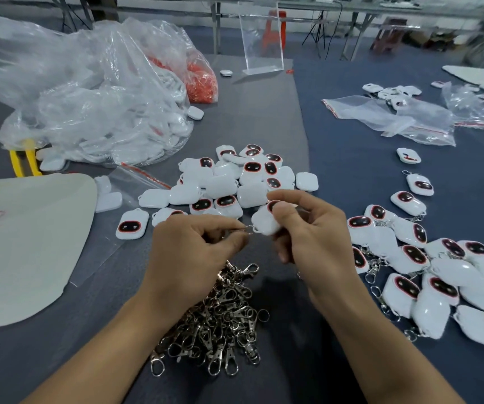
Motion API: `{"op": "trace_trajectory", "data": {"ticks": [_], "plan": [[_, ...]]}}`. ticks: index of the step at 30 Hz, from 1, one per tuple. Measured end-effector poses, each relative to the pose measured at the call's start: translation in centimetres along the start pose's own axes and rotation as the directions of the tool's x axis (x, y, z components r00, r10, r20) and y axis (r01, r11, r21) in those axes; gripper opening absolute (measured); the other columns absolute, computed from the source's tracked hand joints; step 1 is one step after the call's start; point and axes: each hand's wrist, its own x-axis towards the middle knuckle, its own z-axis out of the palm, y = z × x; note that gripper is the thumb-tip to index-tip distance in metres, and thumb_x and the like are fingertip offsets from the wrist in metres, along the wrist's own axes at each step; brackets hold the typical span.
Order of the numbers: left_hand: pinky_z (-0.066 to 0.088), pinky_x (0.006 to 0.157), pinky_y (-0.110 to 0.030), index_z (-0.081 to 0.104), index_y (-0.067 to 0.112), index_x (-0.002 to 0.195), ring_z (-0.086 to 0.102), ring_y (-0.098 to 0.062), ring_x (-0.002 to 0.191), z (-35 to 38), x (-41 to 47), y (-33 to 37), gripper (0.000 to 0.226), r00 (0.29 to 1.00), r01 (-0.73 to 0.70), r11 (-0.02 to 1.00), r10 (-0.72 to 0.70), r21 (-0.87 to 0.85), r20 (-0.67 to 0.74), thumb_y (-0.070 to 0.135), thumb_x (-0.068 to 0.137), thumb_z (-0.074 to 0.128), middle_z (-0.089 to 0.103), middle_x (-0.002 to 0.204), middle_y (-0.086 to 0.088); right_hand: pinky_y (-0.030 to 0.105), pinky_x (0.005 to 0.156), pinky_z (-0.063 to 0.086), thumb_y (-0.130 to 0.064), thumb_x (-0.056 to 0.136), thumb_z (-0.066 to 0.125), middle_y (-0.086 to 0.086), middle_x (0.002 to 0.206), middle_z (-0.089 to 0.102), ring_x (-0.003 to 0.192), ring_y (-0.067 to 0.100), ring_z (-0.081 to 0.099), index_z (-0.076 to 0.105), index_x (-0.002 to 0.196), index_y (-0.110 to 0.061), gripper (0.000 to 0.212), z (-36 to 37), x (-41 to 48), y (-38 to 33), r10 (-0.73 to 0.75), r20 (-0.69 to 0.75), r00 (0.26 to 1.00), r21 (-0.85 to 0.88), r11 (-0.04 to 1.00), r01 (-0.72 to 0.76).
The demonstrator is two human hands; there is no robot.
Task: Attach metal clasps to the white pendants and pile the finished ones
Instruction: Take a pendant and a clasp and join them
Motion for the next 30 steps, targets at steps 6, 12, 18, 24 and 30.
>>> {"op": "trace_trajectory", "data": {"ticks": [6,12,18,24,30], "plan": [[0.039,0.057,-0.015,0.079,0.037,0.077,0.056,-0.003,0.06,-0.5,-0.1,0.0,0.011,1.0,-0.009,0.968,0.013,0.252,-0.015,0.028,0.078,0.084,0.059,0.061,0.022,0.02,0.047,0.033,-0.015,0.092,0.064,-0.01,0.05,0.052,0.043,0.007,0.039,0.078,0.085,-0.031,0.023,-3.0,1.0,-0.8,-0.197,-0.108,0.975,-0.426,0.895,0.133],[0.049,0.059,-0.026,0.076,0.04,0.073,0.059,-0.006,0.062,-0.4,-0.3,0.2,0.015,0.997,0.0,0.963,-0.022,0.269,0.076,0.028,0.078,0.083,0.061,0.061,0.021,0.037,0.074,0.041,-0.014,0.082,0.056,-0.003,0.072,0.068,0.085,0.033,0.059,0.071,0.069,-0.018,0.021,-5.4,1.8,-1.5,-0.179,-0.07,0.981,-0.915,0.403,0.008],[0.044,0.088,-0.018,0.079,0.041,0.081,0.058,0.004,0.103,-0.6,-0.2,0.5,0.015,0.957,-0.113,0.959,0.033,0.262,0.289,0.05,0.071,0.072,0.068,0.095,0.03,0.026,0.09,0.023,0.0,0.08,0.064,-0.006,0.117,0.072,0.115,0.024,0.055,0.077,0.108,-0.021,0.038,-1.7,0.9,-0.4,-0.329,0.175,0.928,-0.874,0.382,0.3],[0.04,0.094,-0.021,0.081,0.042,0.085,0.056,0.001,0.101,-0.6,0.1,0.4,0.016,0.897,-0.181,0.949,0.052,0.258,0.438,0.031,0.074,0.082,0.069,0.094,0.028,0.039,0.102,0.041,-0.01,0.09,0.056,-0.003,0.133,0.053,0.121,0.024,0.048,0.057,0.132,-0.019,0.043,0.4,1.0,0.8,-0.149,0.3,0.942,-0.843,0.421,0.335],[0.043,0.091,-0.027,0.081,0.038,0.091,0.057,-0.001,0.095,-0.2,-0.1,0.5,0.016,0.914,-0.183,0.949,0.068,0.258,0.399,0.029,0.078,0.083,0.071,0.092,0.022,0.031,0.081,0.038,-0.009,0.092,0.052,-0.006,0.111,0.051,0.098,0.018,0.05,0.067,0.131,-0.023,0.044,0.1,1.2,0.9,-0.092,0.318,0.943,-0.81,0.49,0.321]]}}
